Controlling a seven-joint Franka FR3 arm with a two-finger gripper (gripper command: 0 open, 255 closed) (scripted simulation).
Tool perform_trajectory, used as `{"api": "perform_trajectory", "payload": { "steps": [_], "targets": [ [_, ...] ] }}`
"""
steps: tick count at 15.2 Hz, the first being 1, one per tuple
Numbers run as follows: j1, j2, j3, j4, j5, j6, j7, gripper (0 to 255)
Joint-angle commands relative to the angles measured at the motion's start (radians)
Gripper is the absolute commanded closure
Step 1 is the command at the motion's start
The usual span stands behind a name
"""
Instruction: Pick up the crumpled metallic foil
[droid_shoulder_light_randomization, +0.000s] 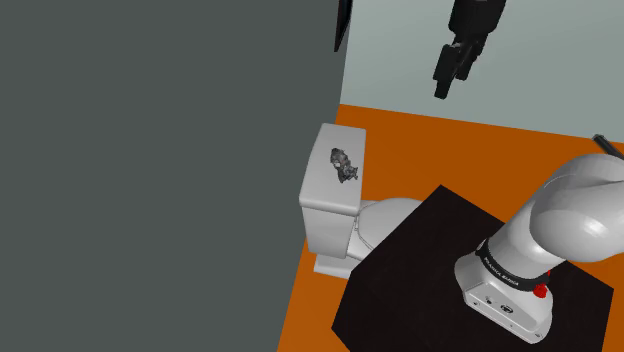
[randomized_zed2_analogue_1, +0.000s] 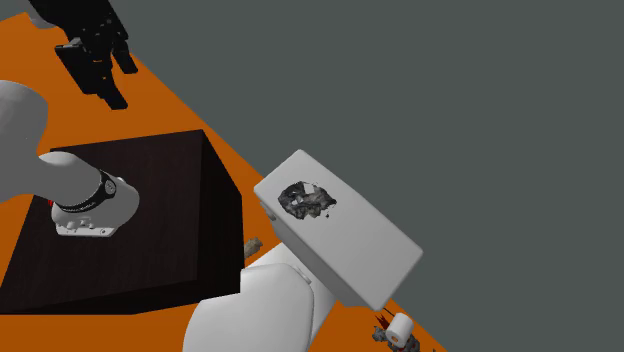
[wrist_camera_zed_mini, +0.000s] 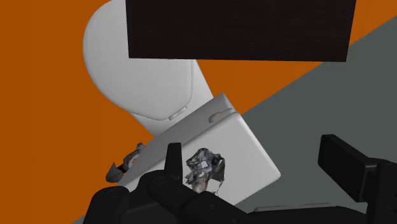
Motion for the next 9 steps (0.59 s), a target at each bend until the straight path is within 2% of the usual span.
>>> {"api": "perform_trajectory", "payload": {
  "steps": [1, 9],
  "targets": [
    [0.000, 0.000, 0.000, 0.000, 0.000, 0.000, 0.000, 0],
    [-0.035, 0.177, 0.037, -0.105, 0.008, 0.291, 0.142, 0]
  ]
}}
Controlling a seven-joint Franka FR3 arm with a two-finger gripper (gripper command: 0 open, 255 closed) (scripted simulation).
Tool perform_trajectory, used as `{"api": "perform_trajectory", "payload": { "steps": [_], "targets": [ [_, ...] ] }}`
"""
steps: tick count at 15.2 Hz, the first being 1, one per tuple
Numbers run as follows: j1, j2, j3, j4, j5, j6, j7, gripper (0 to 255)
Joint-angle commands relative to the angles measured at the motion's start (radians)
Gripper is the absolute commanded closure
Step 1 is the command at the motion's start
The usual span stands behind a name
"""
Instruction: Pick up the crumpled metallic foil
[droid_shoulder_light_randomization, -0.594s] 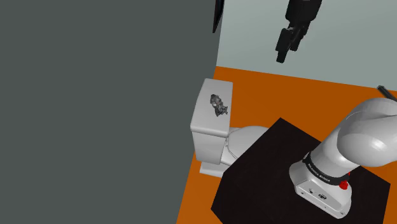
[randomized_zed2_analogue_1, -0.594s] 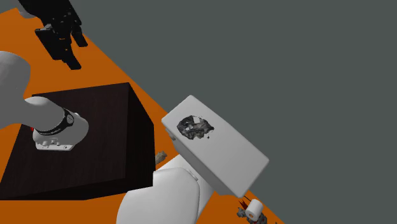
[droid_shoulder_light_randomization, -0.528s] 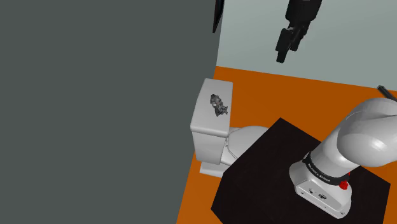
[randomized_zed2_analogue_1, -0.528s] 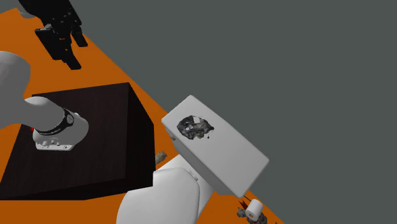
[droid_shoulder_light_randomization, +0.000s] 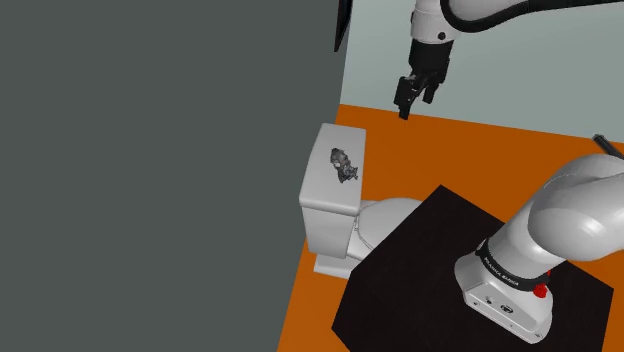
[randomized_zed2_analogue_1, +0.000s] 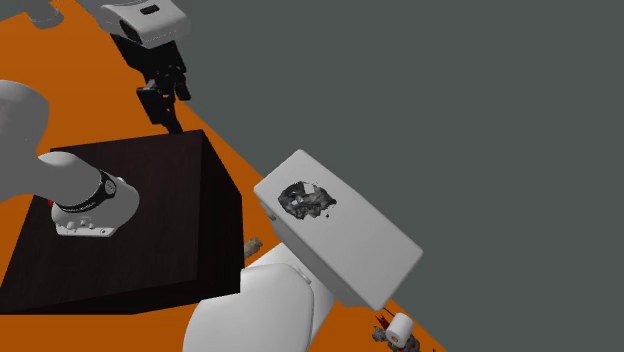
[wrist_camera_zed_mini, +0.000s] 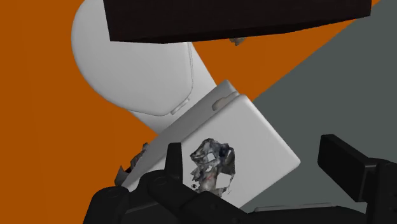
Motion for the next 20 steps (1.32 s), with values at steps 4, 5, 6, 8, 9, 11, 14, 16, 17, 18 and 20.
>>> {"api": "perform_trajectory", "payload": {
  "steps": [4, 5, 6, 8, 9, 11, 14, 16, 17, 18, 20],
  "targets": [
    [-0.026, 0.148, 0.022, -0.024, -0.008, 0.180, 0.092, 0],
    [-0.032, 0.181, 0.026, -0.023, -0.011, 0.215, 0.110, 0],
    [-0.038, 0.216, 0.030, -0.022, -0.016, 0.249, 0.129, 0],
    [-0.050, 0.288, 0.037, -0.014, -0.027, 0.314, 0.168, 0],
    [-0.056, 0.325, 0.040, -0.007, -0.034, 0.346, 0.188, 0],
    [-0.068, 0.401, 0.046, 0.010, -0.050, 0.405, 0.228, 0],
    [-0.085, 0.518, 0.050, 0.047, -0.081, 0.487, 0.292, 0],
    [-0.093, 0.597, 0.049, 0.079, -0.105, 0.534, 0.335, 0],
    [-0.096, 0.637, 0.047, 0.098, -0.118, 0.556, 0.356, 0],
    [-0.098, 0.677, 0.044, 0.117, -0.130, 0.577, 0.378, 0],
    [-0.101, 0.757, 0.036, 0.160, -0.155, 0.614, 0.420, 0]
  ]
}}
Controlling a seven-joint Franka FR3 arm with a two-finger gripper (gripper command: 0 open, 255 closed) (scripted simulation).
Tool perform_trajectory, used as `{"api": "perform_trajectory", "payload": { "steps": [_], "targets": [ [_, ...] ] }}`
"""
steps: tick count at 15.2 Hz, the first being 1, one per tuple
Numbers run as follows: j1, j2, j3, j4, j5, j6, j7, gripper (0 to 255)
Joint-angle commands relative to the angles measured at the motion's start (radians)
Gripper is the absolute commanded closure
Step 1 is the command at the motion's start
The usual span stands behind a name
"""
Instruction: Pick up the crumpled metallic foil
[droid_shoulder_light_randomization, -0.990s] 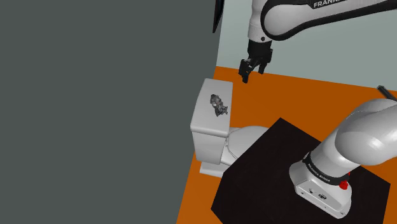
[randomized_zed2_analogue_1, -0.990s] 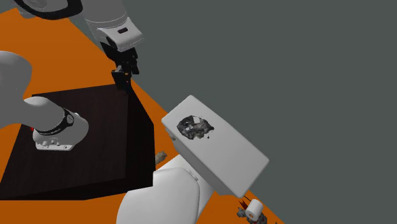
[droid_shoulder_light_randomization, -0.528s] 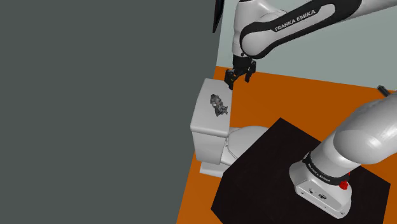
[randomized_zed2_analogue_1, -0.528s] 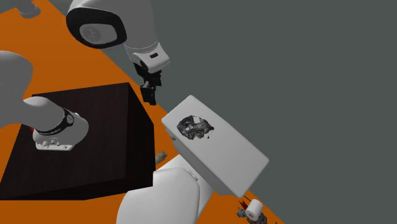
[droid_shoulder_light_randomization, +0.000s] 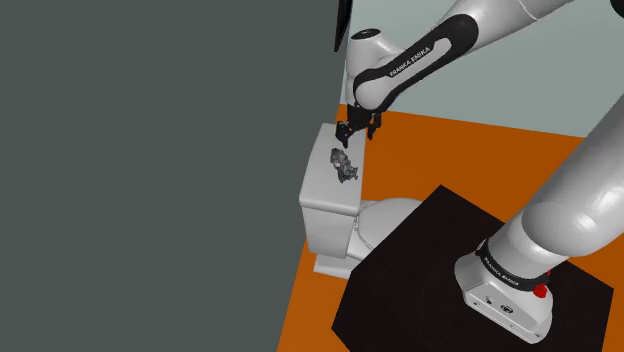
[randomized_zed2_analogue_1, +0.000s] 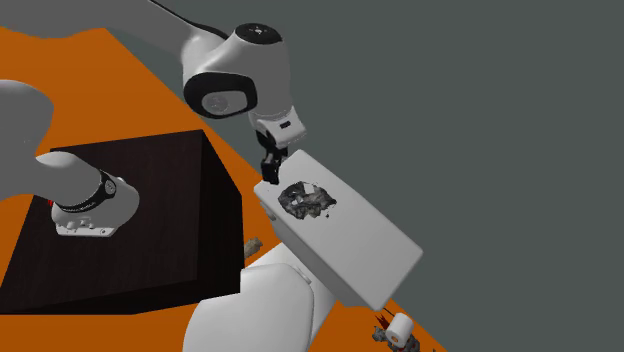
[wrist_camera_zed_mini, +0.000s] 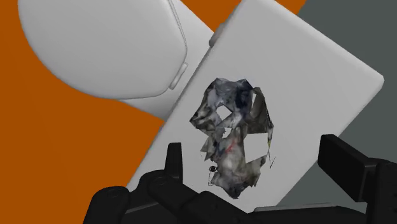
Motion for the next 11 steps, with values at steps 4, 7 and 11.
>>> {"api": "perform_trajectory", "payload": {
  "steps": [4, 7, 11],
  "targets": [
    [0.003, 0.199, -0.027, 0.126, -0.054, 0.076, 0.101, 0],
    [0.010, 0.315, -0.050, 0.214, -0.073, 0.108, 0.146, 0],
    [0.017, 0.469, -0.079, 0.346, -0.083, 0.136, 0.194, 0]
  ]
}}
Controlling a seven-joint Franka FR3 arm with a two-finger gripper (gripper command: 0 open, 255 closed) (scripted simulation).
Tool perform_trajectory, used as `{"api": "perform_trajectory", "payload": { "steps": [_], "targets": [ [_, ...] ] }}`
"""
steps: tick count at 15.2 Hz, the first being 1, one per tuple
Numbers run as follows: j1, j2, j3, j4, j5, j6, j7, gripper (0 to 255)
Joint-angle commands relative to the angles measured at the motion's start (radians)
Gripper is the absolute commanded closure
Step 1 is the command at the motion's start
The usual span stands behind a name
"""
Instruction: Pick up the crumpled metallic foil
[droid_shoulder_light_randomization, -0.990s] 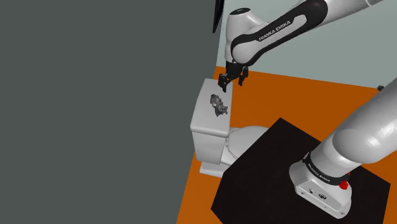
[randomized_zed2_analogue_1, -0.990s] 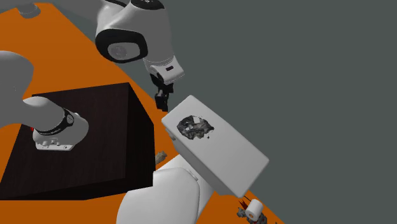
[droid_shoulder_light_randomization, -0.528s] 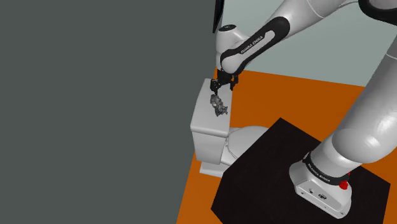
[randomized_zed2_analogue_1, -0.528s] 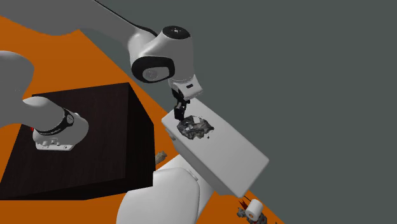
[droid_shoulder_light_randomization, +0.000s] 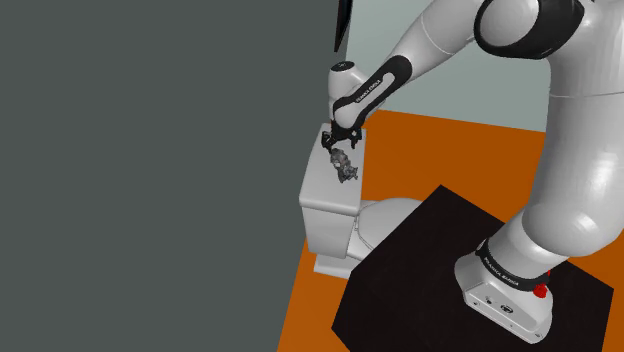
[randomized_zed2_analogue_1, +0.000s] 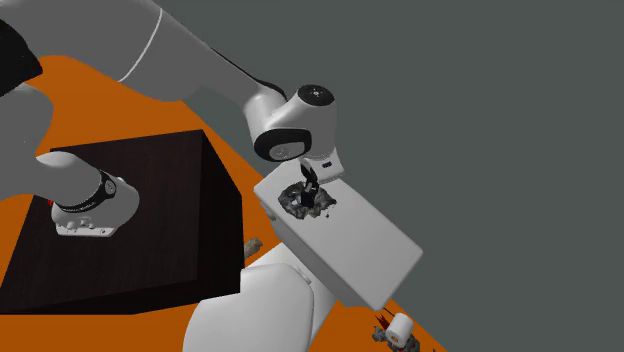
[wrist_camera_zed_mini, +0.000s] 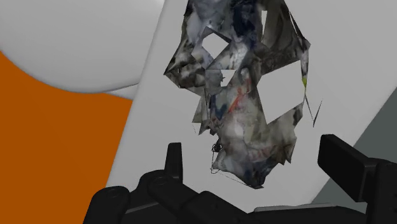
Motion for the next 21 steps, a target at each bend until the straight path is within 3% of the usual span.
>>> {"api": "perform_trajectory", "payload": {
  "steps": [1, 10, 11, 21],
  "targets": [
    [0.005, 0.042, -0.007, 0.039, -0.002, 0.004, 0.016, 0],
    [0.016, 0.129, -0.023, 0.060, -0.021, 0.069, 0.039, 0],
    [0.016, 0.128, -0.023, 0.060, -0.021, 0.068, 0.039, 255],
    [0.014, 0.117, -0.021, 0.057, -0.019, 0.061, 0.036, 255]
  ]
}}
